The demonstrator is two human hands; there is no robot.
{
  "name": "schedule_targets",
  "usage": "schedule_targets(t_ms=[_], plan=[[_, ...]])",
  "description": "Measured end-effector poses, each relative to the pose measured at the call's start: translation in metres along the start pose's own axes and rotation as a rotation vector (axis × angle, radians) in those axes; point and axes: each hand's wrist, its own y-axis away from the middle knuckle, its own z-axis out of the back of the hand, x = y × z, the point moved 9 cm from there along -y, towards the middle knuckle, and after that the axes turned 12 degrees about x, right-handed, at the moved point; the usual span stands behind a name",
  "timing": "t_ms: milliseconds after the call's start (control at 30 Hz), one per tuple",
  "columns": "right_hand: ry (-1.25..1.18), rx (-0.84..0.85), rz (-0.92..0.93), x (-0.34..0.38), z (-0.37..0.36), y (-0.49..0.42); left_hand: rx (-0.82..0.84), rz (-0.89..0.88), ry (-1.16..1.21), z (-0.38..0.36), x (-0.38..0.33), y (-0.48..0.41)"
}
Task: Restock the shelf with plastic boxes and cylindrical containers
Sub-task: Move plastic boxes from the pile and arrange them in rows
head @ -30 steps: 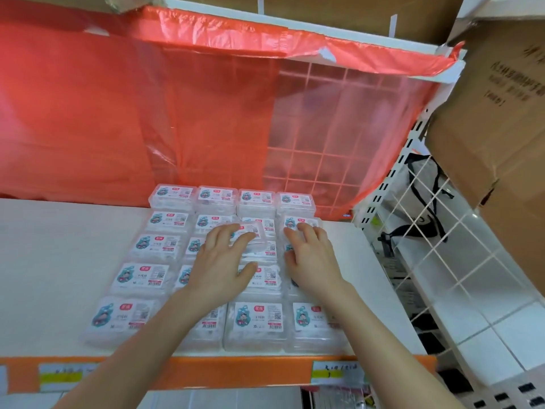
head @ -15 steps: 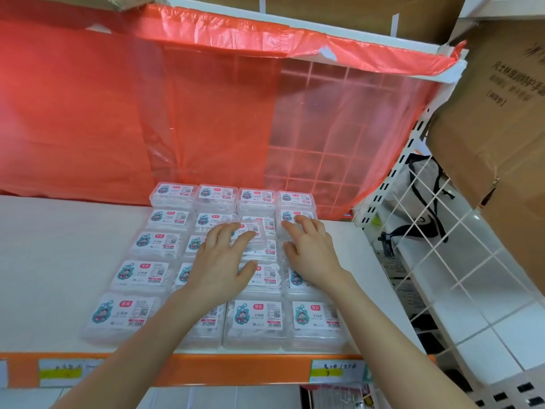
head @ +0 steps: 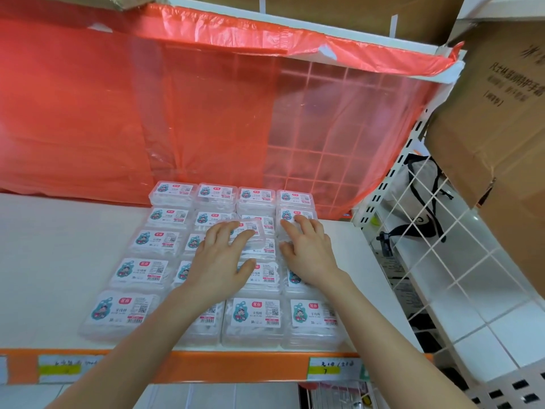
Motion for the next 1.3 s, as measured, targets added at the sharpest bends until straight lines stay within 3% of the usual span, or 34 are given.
schedule_targets(t_ms=[300, 500, 1300], plan=[[-0.034, -0.031, -0.081, -0.018, -0.002, 0.008, -0.013, 0.029, -0.119, 0.005, -0.009, 0.006], [-0.016, -0.066, -0.09, -0.019, -0.009, 0.008, 0.071, 0.073, -0.186, -0.005, -0.013, 0.006], [-0.031, -0.078, -0.072, -0.018, -0.012, 0.006, 0.202, 0.006, -0.074, -0.016, -0.012, -0.037]])
